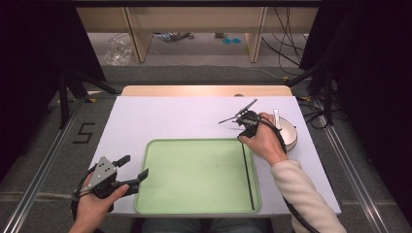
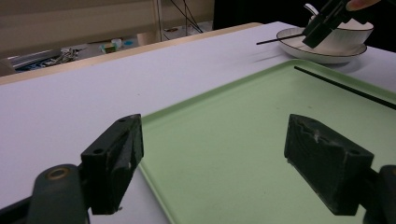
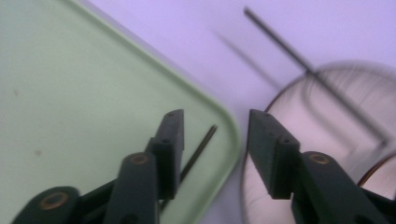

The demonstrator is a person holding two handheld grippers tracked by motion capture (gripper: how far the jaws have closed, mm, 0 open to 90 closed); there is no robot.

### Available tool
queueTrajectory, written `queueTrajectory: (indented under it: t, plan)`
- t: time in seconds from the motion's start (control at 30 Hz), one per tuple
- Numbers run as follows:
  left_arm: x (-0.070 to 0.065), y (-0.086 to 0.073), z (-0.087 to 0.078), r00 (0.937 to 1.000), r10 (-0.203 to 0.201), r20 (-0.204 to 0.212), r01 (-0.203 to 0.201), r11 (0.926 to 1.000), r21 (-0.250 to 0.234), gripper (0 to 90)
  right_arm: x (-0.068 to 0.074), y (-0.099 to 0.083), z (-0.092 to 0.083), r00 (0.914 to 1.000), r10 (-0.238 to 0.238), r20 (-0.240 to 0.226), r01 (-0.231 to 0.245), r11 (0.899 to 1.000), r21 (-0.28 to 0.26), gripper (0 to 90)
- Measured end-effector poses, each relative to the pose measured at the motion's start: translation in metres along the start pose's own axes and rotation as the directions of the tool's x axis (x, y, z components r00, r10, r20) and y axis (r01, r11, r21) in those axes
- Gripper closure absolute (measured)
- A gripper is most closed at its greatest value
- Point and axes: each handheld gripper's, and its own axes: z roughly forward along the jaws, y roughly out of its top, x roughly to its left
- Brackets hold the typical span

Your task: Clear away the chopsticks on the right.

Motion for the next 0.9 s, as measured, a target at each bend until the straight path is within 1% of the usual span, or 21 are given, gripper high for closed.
queueTrajectory:
  t: [0.03, 0.07, 0.1, 0.13, 0.17, 0.2, 0.23, 0.27, 0.3, 0.33, 0.37, 0.4, 0.47, 0.57, 0.6, 0.63, 0.7, 0.77, 0.8, 0.87, 0.9]
  plan:
    - [0.000, 0.000, 0.000, 1.0000, 0.001, -0.003, -0.001, 1.0000, 0.004, 19.7, 0.000, 0.002, -0.001, 0.9965, -0.079, 0.025, 0.079, 0.997, -0.001, 54.4]
    - [0.000, 0.000, 0.000, 1.0000, 0.003, -0.002, -0.003, 1.0000, 0.002, 19.7, -0.001, 0.004, -0.002, 0.9826, -0.177, 0.057, 0.178, 0.984, -0.003, 53.3]
    - [0.000, 0.000, 0.001, 1.0000, -0.002, -0.003, 0.002, 1.0000, 0.002, 19.7, -0.002, 0.006, -0.002, 0.9584, -0.273, 0.084, 0.274, 0.962, -0.004, 51.3]
    - [0.000, 0.000, 0.001, 1.0000, -0.001, -0.003, 0.001, 1.0000, 0.003, 19.7, -0.002, 0.009, -0.001, 0.9317, -0.349, 0.099, 0.351, 0.936, 0.000, 51.1]
    - [0.000, 0.000, 0.001, 1.0000, -0.001, -0.003, 0.001, 1.0000, 0.003, 19.7, -0.004, 0.013, 0.001, 0.8921, -0.439, 0.107, 0.437, 0.898, 0.045, 51.9]
    - [-0.001, 0.000, 0.001, 1.0000, -0.001, -0.004, 0.001, 1.0000, 0.002, 19.7, -0.004, 0.013, 0.001, 0.8921, -0.439, 0.107, 0.437, 0.898, 0.045, 51.9]
    - [0.000, 0.000, 0.001, 1.0000, 0.001, -0.003, -0.001, 1.0000, 0.004, 19.7, -0.005, 0.019, 0.009, 0.8597, -0.496, 0.123, 0.488, 0.868, 0.090, 54.4]
    - [0.000, 0.000, 0.001, 1.0000, 0.001, -0.004, -0.001, 1.0000, 0.005, 19.7, -0.007, 0.021, 0.011, 0.8516, -0.511, 0.116, 0.501, 0.859, 0.108, 55.9]
    - [0.000, 0.000, 0.001, 1.0000, 0.000, -0.004, 0.000, 1.0000, 0.004, 19.7, -0.011, 0.025, 0.014, 0.8223, -0.555, 0.127, 0.542, 0.832, 0.121, 58.2]
    - [0.000, 0.000, 0.001, 1.0000, -0.001, -0.003, 0.001, 1.0000, 0.004, 19.7, -0.013, 0.028, 0.016, 0.8111, -0.570, 0.132, 0.557, 0.821, 0.126, 58.7]
    - [0.000, 0.000, 0.001, 1.0000, -0.001, -0.003, 0.001, 1.0000, 0.004, 19.7, -0.015, 0.030, 0.019, 0.8095, -0.573, 0.129, 0.559, 0.819, 0.130, 59.8]
    - [0.000, 0.000, 0.001, 1.0000, -0.002, -0.003, 0.002, 1.0000, 0.003, 19.7, -0.015, 0.033, 0.021, 0.8135, -0.568, 0.126, 0.552, 0.822, 0.139, 60.9]
    - [0.000, 0.000, 0.001, 1.0000, -0.002, -0.003, 0.002, 1.0000, 0.003, 19.7, -0.018, 0.037, 0.028, 0.7958, -0.593, 0.120, 0.577, 0.803, 0.148, 61.4]
    - [0.000, 0.000, 0.001, 1.0000, -0.002, -0.002, 0.003, 1.0000, 0.003, 19.7, -0.021, 0.042, 0.036, 0.7799, -0.615, 0.114, 0.599, 0.787, 0.147, 63.4]
    - [0.000, 0.000, 0.001, 1.0000, -0.002, -0.002, 0.003, 1.0000, 0.003, 19.7, -0.021, 0.042, 0.036, 0.7799, -0.615, 0.114, 0.599, 0.787, 0.147, 63.4]
    - [0.000, 0.000, 0.001, 1.0000, -0.002, -0.002, 0.002, 1.0000, 0.003, 19.7, -0.022, 0.044, 0.041, 0.7664, -0.631, 0.118, 0.614, 0.774, 0.154, 66.0]
    - [0.000, 0.000, 0.001, 1.0000, -0.002, -0.001, 0.002, 1.0000, 0.003, 19.8, -0.023, 0.046, 0.046, 0.7487, -0.652, 0.119, 0.632, 0.756, 0.167, 67.9]
    - [0.000, 0.000, 0.001, 1.0000, -0.004, -0.002, 0.004, 1.0000, 0.002, 19.7, -0.024, 0.047, 0.051, 0.7500, -0.652, 0.109, 0.631, 0.755, 0.177, 68.4]
    - [0.000, 0.000, 0.001, 1.0000, -0.004, -0.002, 0.004, 1.0000, 0.002, 19.7, -0.025, 0.047, 0.054, 0.7440, -0.660, 0.104, 0.639, 0.748, 0.180, 68.5]
    - [0.000, 0.000, 0.001, 1.0000, -0.003, -0.002, 0.003, 1.0000, 0.002, 19.7, -0.025, 0.047, 0.058, 0.7391, -0.667, 0.097, 0.643, 0.741, 0.192, 68.8]
    - [0.000, 0.000, 0.001, 1.0000, -0.004, -0.002, 0.004, 1.0000, 0.002, 19.7, -0.025, 0.047, 0.059, 0.7428, -0.663, 0.096, 0.639, 0.744, 0.194, 69.1]
